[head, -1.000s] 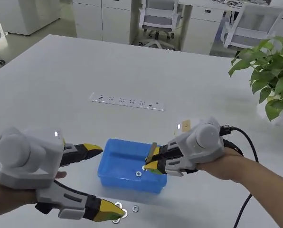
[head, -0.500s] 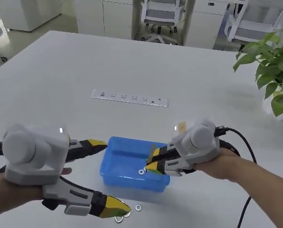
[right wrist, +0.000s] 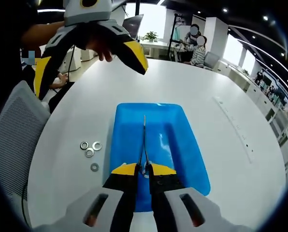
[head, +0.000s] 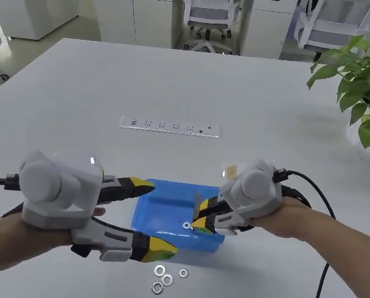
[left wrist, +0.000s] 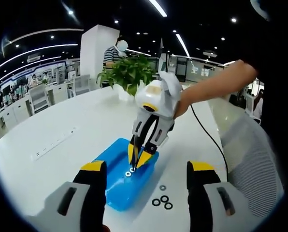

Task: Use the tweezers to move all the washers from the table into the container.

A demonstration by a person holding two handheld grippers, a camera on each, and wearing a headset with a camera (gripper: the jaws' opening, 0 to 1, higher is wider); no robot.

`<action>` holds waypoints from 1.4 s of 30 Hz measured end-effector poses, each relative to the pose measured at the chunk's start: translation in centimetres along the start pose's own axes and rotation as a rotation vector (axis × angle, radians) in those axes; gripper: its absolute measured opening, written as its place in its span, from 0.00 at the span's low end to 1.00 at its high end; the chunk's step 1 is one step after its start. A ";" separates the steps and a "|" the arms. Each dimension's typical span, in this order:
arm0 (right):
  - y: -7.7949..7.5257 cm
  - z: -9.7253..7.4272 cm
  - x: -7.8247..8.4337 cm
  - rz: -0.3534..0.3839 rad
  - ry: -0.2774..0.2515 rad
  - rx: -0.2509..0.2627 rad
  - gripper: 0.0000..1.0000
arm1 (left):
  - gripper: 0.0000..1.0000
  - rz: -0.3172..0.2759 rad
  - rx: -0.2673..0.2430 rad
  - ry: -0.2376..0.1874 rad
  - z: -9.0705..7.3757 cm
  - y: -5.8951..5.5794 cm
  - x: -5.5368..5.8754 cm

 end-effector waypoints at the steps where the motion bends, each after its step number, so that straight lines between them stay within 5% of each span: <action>1: 0.0 0.0 0.1 0.001 0.003 -0.001 0.10 | 0.68 0.008 0.002 0.005 0.1 0.2 -0.1; 18: 0.0 0.2 0.4 0.009 -0.006 -0.009 0.10 | 0.28 0.137 0.046 0.050 2.8 2.8 -1.5; 42: 0.1 0.2 0.3 -0.043 -0.008 -0.028 0.10 | 0.07 0.198 0.138 0.099 5.7 3.5 -1.7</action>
Point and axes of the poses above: the centre of the closed fingertips' face, and the gripper's own axes: z roughly forward along the fingers, y roughly to its left, x roughly out of its underside, the point moved 7 cm from there along -z, roughly backward along the fingers, and after that the axes turned 13 degrees about x, right-handed, at the moved point
